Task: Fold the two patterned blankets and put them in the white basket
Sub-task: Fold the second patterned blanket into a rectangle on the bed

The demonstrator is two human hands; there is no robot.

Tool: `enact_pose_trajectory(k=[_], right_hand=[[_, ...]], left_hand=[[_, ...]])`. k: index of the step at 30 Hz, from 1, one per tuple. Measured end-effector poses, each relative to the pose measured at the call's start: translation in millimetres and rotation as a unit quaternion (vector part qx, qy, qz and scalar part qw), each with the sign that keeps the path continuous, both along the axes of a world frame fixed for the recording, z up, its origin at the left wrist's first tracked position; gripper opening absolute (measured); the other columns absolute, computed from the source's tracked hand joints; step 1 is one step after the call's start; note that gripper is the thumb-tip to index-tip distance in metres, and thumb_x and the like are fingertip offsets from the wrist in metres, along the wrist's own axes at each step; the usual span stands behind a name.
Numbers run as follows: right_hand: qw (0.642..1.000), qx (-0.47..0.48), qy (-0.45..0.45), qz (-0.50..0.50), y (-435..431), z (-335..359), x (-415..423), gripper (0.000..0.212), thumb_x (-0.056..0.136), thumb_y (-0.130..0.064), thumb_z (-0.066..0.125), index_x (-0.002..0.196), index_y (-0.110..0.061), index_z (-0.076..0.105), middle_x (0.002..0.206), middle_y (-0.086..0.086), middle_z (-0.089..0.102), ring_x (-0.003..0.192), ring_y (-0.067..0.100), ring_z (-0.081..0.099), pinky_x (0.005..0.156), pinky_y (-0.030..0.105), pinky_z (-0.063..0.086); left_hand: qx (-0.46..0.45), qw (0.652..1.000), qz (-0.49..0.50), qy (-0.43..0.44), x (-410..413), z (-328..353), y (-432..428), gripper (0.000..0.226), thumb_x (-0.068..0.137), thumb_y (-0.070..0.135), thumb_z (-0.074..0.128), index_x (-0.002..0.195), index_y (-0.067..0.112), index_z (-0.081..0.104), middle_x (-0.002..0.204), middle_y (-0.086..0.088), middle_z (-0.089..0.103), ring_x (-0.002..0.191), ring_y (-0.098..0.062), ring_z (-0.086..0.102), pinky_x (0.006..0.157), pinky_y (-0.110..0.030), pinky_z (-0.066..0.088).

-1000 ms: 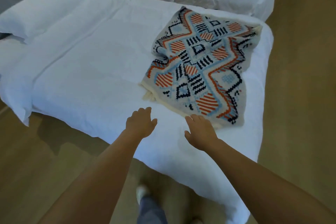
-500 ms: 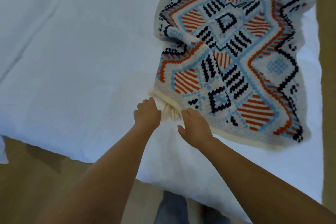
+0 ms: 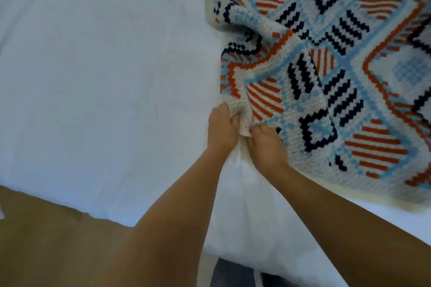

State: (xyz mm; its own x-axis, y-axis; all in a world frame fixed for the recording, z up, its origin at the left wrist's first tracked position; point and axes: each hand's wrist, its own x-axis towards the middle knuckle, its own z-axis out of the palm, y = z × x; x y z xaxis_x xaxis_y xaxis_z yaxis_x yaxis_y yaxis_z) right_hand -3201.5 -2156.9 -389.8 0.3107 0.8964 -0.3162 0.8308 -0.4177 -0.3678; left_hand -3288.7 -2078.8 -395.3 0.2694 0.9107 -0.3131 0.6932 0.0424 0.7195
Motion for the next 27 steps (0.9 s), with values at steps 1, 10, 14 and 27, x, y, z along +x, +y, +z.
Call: enact_pose_trajectory(k=[1,10,14,27], right_hand=[[1.000,0.014,0.017,-0.010,2,2,-1,0.034,0.097,-0.022,0.037,0.124,-0.010,0.052,0.122,0.010,0.054,0.110,0.025,0.049,0.082,0.035,0.044],[0.935,0.113,0.271,-0.199,1,20,-3,0.022,0.097,-0.024,0.040,0.083,-0.017,0.056,0.072,-0.005,0.055,0.067,0.011,0.050,0.059,0.028,0.039],[0.933,0.127,0.270,-0.200,-3,26,0,0.023,0.097,-0.024,0.039,0.085,-0.017,0.058,0.076,-0.003,0.056,0.067,0.008,0.051,0.058,0.024,0.038],[0.987,0.067,0.022,0.145,-12,41,-23,0.021,0.096,-0.012,0.037,0.101,-0.007,0.057,0.097,0.009,0.058,0.088,0.026,0.054,0.066,0.033,0.041]], left_hand=[[-0.022,0.999,0.024,-0.039,1,3,-3,0.015,0.096,0.023,0.043,0.101,0.009,0.046,0.106,-0.004,0.057,0.101,-0.026,0.057,0.086,-0.034,0.046],[-0.325,0.901,0.183,-0.224,20,23,-14,0.058,0.093,0.035,0.048,0.137,0.006,0.025,0.127,-0.010,0.050,0.109,-0.021,0.052,0.090,-0.033,0.046],[-0.271,0.924,0.167,-0.214,25,21,-28,0.047,0.092,0.043,0.049,0.114,0.003,0.058,0.108,-0.013,0.067,0.098,-0.025,0.063,0.087,-0.037,0.053],[0.142,0.973,0.136,0.123,-149,56,-8,0.038,0.094,0.044,0.042,0.111,0.012,0.055,0.103,-0.011,0.060,0.092,-0.029,0.058,0.068,-0.030,0.037]])
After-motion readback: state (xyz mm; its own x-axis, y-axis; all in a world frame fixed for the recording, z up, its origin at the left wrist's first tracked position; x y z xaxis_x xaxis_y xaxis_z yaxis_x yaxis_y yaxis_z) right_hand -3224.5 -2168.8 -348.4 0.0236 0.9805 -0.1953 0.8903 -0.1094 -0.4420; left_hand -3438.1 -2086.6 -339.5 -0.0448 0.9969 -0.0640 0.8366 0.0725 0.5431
